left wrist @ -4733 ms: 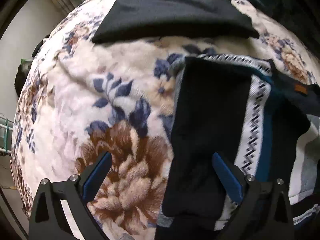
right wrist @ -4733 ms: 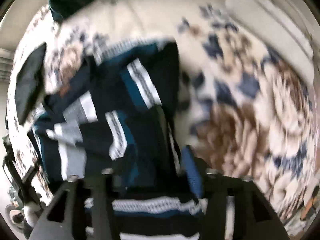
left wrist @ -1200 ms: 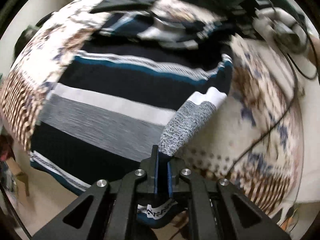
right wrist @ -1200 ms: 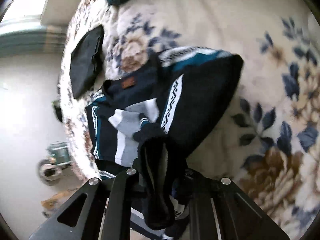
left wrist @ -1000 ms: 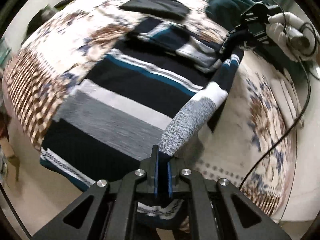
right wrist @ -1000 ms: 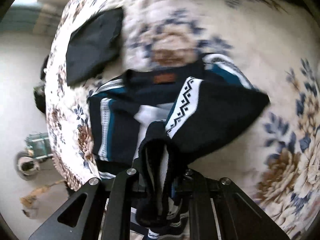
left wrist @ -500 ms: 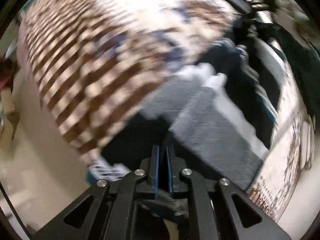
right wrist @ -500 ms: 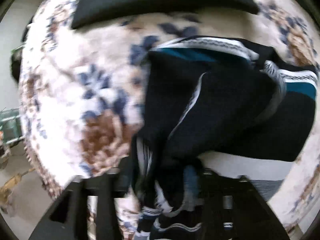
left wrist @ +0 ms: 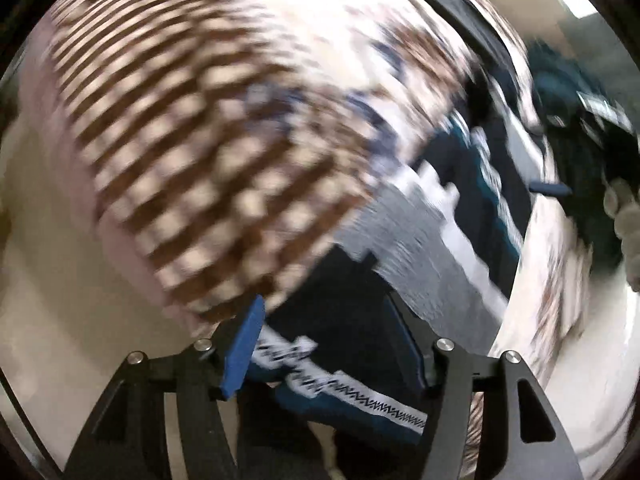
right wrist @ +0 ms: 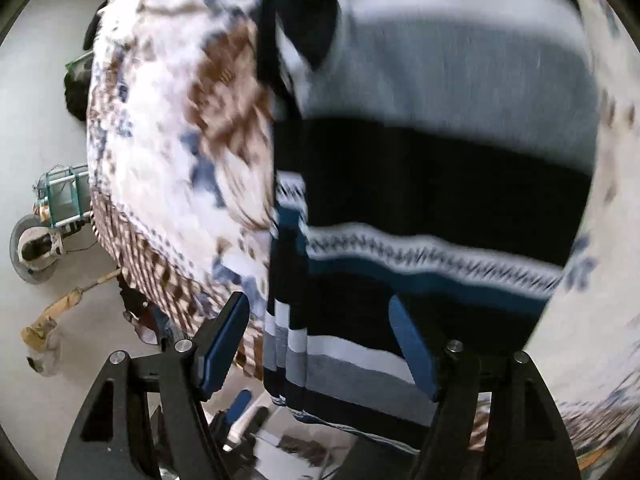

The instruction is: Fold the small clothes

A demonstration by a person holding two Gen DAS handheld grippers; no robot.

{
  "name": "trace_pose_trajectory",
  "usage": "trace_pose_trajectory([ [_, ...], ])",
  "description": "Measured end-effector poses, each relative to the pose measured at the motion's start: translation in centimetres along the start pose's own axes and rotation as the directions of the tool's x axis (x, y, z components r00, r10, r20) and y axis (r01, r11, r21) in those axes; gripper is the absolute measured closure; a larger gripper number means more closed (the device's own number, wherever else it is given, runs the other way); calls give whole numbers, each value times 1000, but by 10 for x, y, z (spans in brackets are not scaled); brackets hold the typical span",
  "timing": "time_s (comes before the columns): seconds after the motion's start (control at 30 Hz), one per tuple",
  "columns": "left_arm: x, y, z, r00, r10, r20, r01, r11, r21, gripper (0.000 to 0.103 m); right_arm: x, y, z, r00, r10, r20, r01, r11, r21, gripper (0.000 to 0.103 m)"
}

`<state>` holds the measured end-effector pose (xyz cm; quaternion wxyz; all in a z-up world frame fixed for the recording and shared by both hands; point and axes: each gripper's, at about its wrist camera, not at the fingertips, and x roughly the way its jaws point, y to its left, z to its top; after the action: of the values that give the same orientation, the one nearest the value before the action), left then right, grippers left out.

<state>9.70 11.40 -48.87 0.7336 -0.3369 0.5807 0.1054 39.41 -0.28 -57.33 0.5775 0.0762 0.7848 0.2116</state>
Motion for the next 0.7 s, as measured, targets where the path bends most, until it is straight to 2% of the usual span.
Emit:
trace_pose_trajectory([
  [0.07,15,-18,-1,999,28,-14,-27,997,69,44,24,-3,-5,1000,29,4,-29,999,41,38],
  [0.13,24,-29,-2,998,58,-31,-55,994,91,44,46,3,-2,1000,18,-25,-17,998,56,47],
  [0.23,23,-26,-6,997,77,-24,-75,996,51,44,79,36,5,995,67,-75,-64,997,37,49],
  [0.3,20,-19,-10,996,89,-30,-88,996,28,44,86,57,6,995,63,-75,-64,998,-7,49],
  [0.33,18,-15,-13,995,92,-33,-92,996,18,44,87,66,4,978,187,-97,-189,982,-9,50],
  [0.37,16,-11,-15,995,99,-34,-98,995,14,44,87,69,3,964,242,-113,-243,970,4,51],
  [0.4,14,-8,-18,995,98,-36,-97,995,13,44,83,71,-1,959,256,-117,-257,966,7,51],
  [0.47,11,-9,-19,993,111,-35,-110,994,19,44,67,72,-8,981,176,-77,-180,983,-48,51],
  [0.5,9,-10,-20,993,111,-31,-110,994,25,44,59,69,-14,992,110,-57,-114,990,-80,51],
  [0.53,6,-13,-20,994,106,-26,-105,994,34,44,50,61,-24,998,43,-40,-47,993,-111,51],
  [0.57,3,-13,-22,994,108,-23,-107,994,36,44,49,55,-30,998,24,-51,-30,993,-118,51],
  [0.63,-5,-10,-25,994,111,-14,-110,994,13,44,64,34,-45,988,7,-155,-19,997,-79,51],
  [0.7,-12,0,-33,992,127,-19,-128,992,-8,44,94,21,-61,970,25,-241,-33,999,-29,51],
])
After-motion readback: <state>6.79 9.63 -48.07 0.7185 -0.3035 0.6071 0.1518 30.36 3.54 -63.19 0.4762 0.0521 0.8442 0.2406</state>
